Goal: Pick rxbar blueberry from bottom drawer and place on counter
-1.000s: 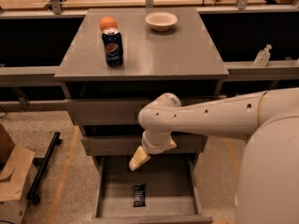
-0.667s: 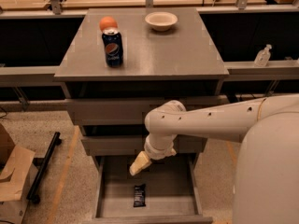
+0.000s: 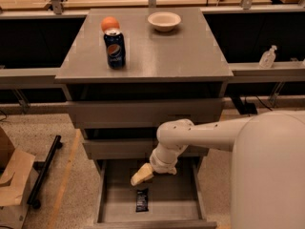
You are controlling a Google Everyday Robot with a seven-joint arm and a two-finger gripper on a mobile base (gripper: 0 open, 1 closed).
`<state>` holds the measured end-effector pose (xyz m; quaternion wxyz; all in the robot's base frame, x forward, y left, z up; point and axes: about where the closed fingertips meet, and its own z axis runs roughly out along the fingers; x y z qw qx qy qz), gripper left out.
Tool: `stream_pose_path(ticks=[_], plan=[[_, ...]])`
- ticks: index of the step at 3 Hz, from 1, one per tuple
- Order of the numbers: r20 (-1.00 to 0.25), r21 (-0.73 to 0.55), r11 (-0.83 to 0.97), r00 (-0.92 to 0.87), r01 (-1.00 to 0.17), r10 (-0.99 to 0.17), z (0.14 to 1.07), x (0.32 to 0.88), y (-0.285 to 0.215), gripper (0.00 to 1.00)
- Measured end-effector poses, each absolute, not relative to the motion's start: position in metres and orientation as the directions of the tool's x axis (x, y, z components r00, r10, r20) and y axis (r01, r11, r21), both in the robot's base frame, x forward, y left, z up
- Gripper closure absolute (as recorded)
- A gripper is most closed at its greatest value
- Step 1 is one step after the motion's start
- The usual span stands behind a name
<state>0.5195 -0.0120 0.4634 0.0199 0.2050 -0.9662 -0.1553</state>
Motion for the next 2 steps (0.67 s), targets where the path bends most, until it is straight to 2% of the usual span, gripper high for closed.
stream_pose_path(ticks=[1,2], plan=[[0.006,0.392,0.863,-0.937,-0.319,-0.349,0.423,0.518,-0.005,0.0],[0.043,0.37,0.884,-0.945,-0.286,-0.324,0.383,0.523,0.001,0.0]])
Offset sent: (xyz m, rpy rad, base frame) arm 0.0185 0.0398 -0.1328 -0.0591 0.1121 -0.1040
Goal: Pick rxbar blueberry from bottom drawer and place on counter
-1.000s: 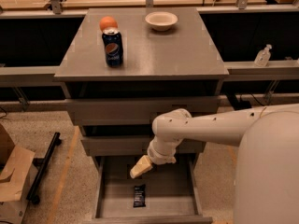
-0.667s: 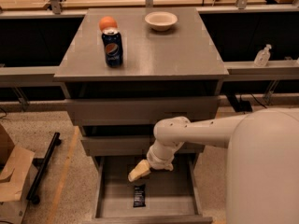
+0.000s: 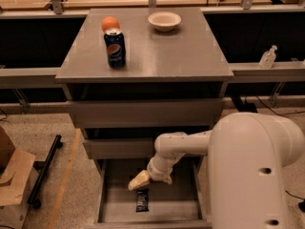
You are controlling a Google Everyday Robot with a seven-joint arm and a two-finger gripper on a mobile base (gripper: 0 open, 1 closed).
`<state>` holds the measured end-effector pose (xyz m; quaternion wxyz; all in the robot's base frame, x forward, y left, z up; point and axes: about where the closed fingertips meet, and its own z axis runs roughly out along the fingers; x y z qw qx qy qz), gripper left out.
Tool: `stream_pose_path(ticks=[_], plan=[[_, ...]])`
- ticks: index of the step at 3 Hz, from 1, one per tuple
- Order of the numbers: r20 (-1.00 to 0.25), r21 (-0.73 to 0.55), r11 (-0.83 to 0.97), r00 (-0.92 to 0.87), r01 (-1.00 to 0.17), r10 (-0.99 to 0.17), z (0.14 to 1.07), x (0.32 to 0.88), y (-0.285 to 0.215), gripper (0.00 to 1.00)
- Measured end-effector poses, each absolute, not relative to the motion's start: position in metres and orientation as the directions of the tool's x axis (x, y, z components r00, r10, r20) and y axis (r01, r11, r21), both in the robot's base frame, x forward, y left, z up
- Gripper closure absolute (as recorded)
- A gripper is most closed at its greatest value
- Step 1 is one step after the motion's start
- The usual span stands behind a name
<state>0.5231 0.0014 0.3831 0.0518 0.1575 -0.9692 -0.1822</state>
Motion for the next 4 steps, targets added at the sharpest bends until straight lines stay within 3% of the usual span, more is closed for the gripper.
stream_pose_path(ticks=[2,4], plan=[[0.11,0.318,0.915,-0.949,-0.249,-0.296,0.333,0.532,0.023,0.0],[0.091,0.338,0.922,-0.968,-0.192,-0.235,0.303,0.54,0.034,0.0]])
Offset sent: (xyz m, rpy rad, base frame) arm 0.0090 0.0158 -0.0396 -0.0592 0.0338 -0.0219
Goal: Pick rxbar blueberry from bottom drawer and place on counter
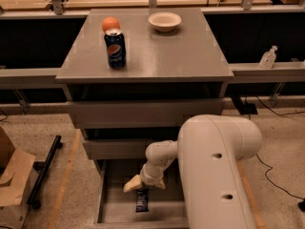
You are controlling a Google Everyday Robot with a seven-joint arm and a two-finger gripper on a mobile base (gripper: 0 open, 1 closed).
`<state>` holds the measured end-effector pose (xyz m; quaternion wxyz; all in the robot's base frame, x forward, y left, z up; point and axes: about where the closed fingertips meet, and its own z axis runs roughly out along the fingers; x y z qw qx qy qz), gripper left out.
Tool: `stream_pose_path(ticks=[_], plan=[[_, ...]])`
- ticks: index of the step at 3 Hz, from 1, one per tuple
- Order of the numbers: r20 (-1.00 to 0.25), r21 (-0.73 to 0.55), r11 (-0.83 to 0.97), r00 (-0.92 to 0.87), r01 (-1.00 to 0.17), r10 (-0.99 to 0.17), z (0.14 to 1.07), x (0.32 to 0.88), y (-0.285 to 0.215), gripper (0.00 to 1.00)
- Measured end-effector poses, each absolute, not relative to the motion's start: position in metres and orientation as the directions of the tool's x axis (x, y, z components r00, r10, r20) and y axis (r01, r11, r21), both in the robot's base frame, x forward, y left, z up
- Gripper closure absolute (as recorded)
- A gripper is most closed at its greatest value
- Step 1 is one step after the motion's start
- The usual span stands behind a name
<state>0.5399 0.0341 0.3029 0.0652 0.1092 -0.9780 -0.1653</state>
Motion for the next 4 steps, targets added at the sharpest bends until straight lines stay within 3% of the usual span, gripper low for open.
stream_pose_path(ticks=[2,4], plan=[[0.076,0.307,0.938,-0.978,-0.162,-0.194,0.26,0.568,0.048,0.0],[0.082,0.256,0.967,-0.996,-0.005,-0.027,0.206,0.594,0.044,0.0]])
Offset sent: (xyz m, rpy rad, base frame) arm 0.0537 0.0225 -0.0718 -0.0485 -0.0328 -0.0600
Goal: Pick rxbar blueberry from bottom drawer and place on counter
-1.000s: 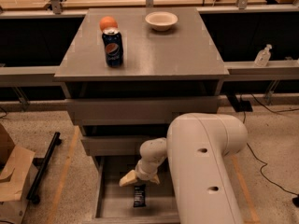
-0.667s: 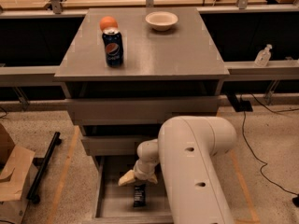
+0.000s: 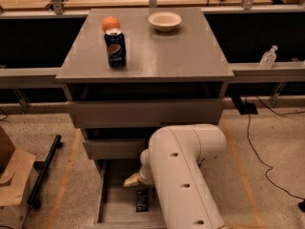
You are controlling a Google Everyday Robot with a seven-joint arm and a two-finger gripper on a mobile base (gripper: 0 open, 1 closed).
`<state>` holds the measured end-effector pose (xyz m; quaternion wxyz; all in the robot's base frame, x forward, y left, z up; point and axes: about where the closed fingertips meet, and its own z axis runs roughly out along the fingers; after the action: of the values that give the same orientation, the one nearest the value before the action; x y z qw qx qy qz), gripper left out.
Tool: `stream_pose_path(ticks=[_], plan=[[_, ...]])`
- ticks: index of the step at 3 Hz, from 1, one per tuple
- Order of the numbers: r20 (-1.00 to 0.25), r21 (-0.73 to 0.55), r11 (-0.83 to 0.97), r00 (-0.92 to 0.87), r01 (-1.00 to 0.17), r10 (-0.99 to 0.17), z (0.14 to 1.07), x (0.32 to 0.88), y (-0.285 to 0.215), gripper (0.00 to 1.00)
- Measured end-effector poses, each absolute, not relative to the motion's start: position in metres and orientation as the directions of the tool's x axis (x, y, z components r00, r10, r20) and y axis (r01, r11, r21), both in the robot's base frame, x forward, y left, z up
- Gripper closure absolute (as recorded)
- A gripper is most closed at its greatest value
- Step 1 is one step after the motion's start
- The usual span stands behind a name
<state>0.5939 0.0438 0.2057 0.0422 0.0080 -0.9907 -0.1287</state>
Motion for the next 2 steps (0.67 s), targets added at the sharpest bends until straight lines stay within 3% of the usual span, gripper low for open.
stream_pose_path(ticks=[2], plan=[[0.077,0.203,0.979,-0.997,0.004,-0.012,0.1967,0.5908,0.0465,0.0]])
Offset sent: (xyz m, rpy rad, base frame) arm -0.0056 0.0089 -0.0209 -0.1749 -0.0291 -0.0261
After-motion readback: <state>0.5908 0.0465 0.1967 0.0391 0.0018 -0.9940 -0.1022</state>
